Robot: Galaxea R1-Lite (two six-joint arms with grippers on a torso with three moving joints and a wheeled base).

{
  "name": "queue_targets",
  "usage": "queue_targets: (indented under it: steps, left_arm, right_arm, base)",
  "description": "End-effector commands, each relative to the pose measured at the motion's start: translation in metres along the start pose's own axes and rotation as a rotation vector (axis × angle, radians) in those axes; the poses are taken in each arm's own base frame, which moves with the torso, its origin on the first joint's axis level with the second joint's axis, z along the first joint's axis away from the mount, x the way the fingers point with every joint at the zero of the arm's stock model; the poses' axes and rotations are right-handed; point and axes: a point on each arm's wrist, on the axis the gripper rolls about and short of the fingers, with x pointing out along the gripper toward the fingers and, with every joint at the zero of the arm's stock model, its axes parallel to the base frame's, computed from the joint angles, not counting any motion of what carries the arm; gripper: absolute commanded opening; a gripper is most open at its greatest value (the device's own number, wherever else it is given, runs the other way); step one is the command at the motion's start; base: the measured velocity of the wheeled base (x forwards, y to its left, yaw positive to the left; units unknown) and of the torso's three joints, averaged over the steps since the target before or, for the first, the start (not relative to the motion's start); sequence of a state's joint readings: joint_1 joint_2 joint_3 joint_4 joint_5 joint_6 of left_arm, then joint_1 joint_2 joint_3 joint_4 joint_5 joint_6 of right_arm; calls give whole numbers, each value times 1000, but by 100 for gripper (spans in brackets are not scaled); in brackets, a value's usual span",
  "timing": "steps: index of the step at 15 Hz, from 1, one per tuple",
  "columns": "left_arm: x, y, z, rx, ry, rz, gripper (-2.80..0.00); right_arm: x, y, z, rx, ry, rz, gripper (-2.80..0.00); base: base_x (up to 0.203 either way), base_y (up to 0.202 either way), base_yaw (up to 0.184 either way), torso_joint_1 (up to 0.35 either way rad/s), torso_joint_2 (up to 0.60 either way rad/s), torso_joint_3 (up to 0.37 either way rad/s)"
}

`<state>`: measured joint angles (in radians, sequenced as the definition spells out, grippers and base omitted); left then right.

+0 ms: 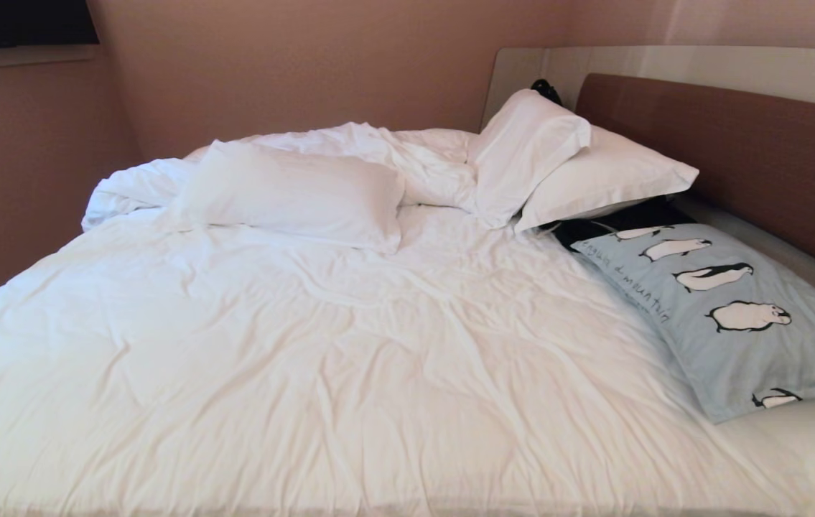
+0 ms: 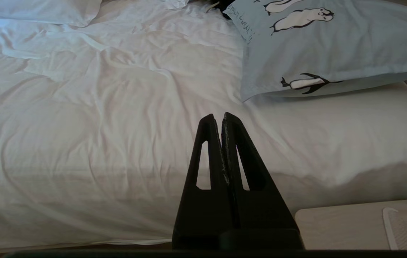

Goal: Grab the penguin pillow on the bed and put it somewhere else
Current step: Pick up the pillow

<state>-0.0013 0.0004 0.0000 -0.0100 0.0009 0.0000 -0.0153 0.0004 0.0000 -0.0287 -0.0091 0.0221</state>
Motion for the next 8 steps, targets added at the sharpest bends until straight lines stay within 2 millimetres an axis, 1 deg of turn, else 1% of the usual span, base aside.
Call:
queue_targets:
  steps: [1, 8]
  left_arm:
    - [0, 0, 0, 0, -1, 0, -280]
    - [0, 0, 0, 0, -1, 0, -280]
  right_arm:
    - [0, 0, 0, 1, -2, 0, -280]
    - [0, 0, 0, -1, -2, 0, -280]
  base:
    - [0, 0, 0, 0, 0, 0]
    - [0, 0, 0, 0, 0, 0]
